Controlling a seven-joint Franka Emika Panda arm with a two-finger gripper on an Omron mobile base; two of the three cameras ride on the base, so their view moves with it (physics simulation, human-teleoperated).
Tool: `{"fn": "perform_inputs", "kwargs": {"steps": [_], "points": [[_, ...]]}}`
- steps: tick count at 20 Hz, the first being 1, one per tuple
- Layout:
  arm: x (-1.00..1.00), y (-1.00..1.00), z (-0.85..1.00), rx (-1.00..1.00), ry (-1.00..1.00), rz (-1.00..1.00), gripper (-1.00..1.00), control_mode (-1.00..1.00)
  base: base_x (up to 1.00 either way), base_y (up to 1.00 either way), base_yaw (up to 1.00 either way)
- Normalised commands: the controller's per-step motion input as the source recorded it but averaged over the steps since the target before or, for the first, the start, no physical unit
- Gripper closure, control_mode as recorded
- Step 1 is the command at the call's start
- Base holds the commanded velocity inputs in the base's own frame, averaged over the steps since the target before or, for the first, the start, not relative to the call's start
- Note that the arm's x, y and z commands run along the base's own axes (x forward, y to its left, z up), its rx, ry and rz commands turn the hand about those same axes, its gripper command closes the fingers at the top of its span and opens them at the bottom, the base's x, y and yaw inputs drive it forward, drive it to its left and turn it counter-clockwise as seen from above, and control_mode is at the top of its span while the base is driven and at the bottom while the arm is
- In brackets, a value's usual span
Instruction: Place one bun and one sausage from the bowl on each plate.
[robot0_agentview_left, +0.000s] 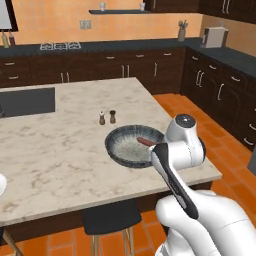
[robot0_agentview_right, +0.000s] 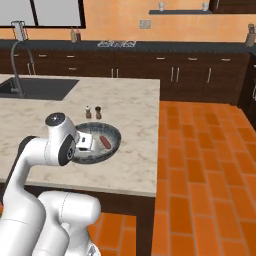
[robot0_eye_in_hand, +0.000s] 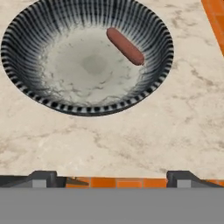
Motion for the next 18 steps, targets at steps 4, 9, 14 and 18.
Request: {"fn": "perform_inputs", "kwargs": {"steps": [4, 9, 14, 18], "points": [[0.69, 0.01, 0.15, -0.05, 0.20, 0.11, -1.00, -1.00, 0.22, 0.00, 0.04], [1.00, 0.07, 0.62, -0.31, 0.18, 0.10, -1.00, -1.00, 0.00, 0.00, 0.00], [1.00, 0.00, -0.06, -0.10, 0.00, 0.01, -1.00, -1.00, 0.00, 0.00, 0.00], [1.00, 0.00, -0.75, 0.00, -0.09, 0.00, -1.00, -1.00, 0.00, 0.00, 0.00]]}}
